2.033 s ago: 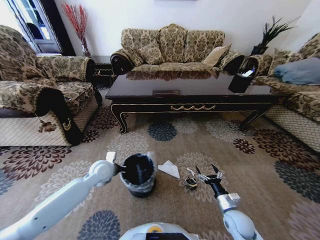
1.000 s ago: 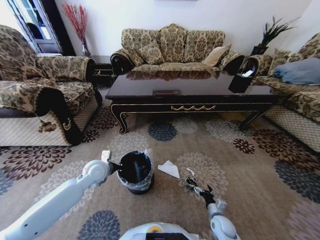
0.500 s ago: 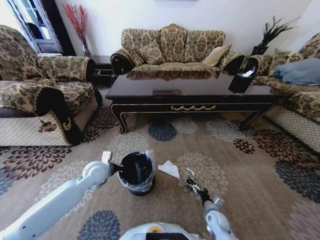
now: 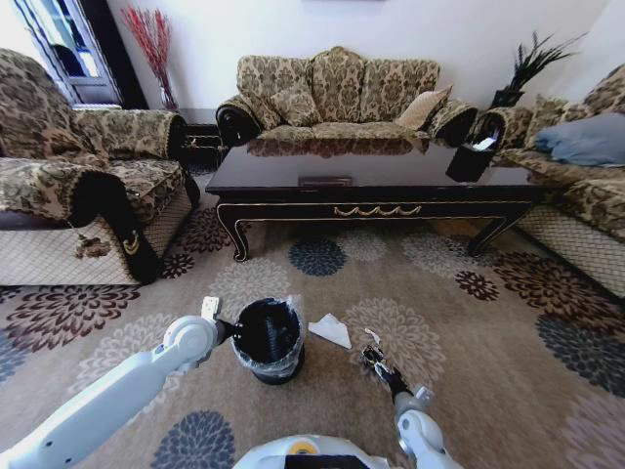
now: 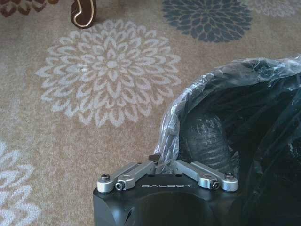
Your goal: Move to the front of the table and pick up the trash from the floor, then place it into the trash bin.
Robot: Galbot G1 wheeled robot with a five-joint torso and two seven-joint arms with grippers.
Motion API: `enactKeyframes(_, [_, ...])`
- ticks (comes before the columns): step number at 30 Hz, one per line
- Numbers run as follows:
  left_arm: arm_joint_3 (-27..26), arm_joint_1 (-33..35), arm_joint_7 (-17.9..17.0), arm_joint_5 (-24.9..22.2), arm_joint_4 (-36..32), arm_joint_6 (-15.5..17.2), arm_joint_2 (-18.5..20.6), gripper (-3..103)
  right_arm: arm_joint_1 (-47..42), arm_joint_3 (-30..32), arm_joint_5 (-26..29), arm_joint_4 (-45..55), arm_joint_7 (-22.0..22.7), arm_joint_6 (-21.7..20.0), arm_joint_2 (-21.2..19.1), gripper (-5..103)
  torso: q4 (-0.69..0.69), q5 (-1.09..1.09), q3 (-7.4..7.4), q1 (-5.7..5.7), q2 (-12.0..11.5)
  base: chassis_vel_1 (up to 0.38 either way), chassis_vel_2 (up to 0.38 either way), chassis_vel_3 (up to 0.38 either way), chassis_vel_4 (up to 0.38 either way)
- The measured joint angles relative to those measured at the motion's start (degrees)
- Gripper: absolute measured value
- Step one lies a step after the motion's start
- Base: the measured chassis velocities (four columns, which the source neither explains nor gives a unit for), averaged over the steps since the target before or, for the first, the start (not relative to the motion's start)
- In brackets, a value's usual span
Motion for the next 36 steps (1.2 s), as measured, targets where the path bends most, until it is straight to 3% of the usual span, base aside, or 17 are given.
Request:
enactKeyframes(3, [0.00,-0.04,0.13,0.03,0.18,0.00,0.01,0,-0.19,-0.16,-0.51,-0.08,-0.05,0.05,0.32,57,0.00,-0.01,0.00,0.00,0.00,0.000,0.000,0.000,0.000])
enactKeyframes(6, [0.02,-0.08,0.14,0.14,0.30,0.00,-0.08,0,-0.16,-0.20,-0.45,-0.06,-0.05,0.05,0.34,51,0.00,-0.01,0.00,0.00,0.00,0.000,0.000,0.000,0.000])
enactKeyframes(8, [0.10,-0.10,0.15,0.26,0.36,0.00,-0.27,0,-0.07,-0.33,-0.53,-0.08,-0.03,0.07,0.27,41,0.00,-0.01,0.00,0.00,0.00,0.000,0.000,0.000,0.000])
enactKeyframes(12, [0.11,-0.11,0.18,0.27,0.38,0.00,-0.41,0,0.07,-0.24,-0.63,-0.22,-0.03,0.16,0.24,30,0.00,-0.02,-0.01,0.00,0.00,0.000,0.000,0.000,0.000])
enactKeyframes(13, [0.11,-0.10,0.21,0.42,0.49,0.00,-0.42,0,0.07,-0.10,-0.70,-0.26,-0.03,0.21,0.21,20,0.00,-0.01,-0.01,0.00,0.00,0.000,0.000,0.000,0.000])
enactKeyframes(26, [0.62,-0.08,0.28,0.99,0.64,0.00,-0.76,0,-0.92,0.81,-0.50,0.89,-0.14,0.28,-0.54,16,-0.01,0.00,0.00,0.00,0.00,0.000,0.000,0.000,0.000])
enactKeyframes(36, [2.17,-0.72,0.28,2.30,0.57,0.01,-1.50,0,-3.82,2.27,1.26,9.33,0.55,0.38,-2.94,16,0.00,0.00,0.00,0.00,0.00,0.000,0.000,0.000,0.000])
